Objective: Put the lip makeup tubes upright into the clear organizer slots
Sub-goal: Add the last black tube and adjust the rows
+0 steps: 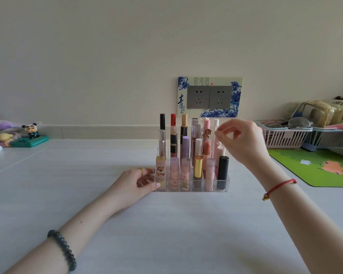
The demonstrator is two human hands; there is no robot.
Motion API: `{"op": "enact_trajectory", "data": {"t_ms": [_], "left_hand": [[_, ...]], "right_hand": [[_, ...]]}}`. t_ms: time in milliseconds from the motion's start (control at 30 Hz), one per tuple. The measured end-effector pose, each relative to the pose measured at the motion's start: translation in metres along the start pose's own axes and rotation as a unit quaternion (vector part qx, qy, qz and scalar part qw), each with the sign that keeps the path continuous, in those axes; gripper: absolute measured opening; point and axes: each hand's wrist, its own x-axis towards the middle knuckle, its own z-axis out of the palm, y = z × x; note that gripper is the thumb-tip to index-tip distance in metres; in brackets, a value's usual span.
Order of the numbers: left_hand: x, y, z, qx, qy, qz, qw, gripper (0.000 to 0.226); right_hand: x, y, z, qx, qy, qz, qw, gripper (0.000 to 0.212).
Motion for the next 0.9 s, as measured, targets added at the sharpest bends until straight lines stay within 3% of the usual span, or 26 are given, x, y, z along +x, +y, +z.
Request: {"op": "enact_trajectory", "data": {"t_ms": [133, 433, 633, 900], "left_hand": [[0.0, -0.001, 0.0, -0.004, 0.0, -0.003, 1.0, 0.033], [-0.001, -0.002, 0.0, -0.009, -0.001, 0.004, 1.0, 0.03], [-0.001, -0.002, -0.001, -0.006, -0.004, 0.006, 1.0, 0.032], [-0.001, -0.001, -0.001, -0.011, -0.011, 0.001, 1.0, 0.03]], "right_hand": [[0.001, -0.005, -0.008, 0.001, 0.016, 0.0, 1.0, 0.006], [0.006, -0.031, 0.006, -0.076, -0.083, -0.08, 0.99, 0.014], [0.008, -0.024, 0.018, -0.152, -0.111, -0.024, 0.982, 0.022], [0.006, -0.027, 0.022, -0.151, -0.111, 0.003, 0.982, 0.023]]}}
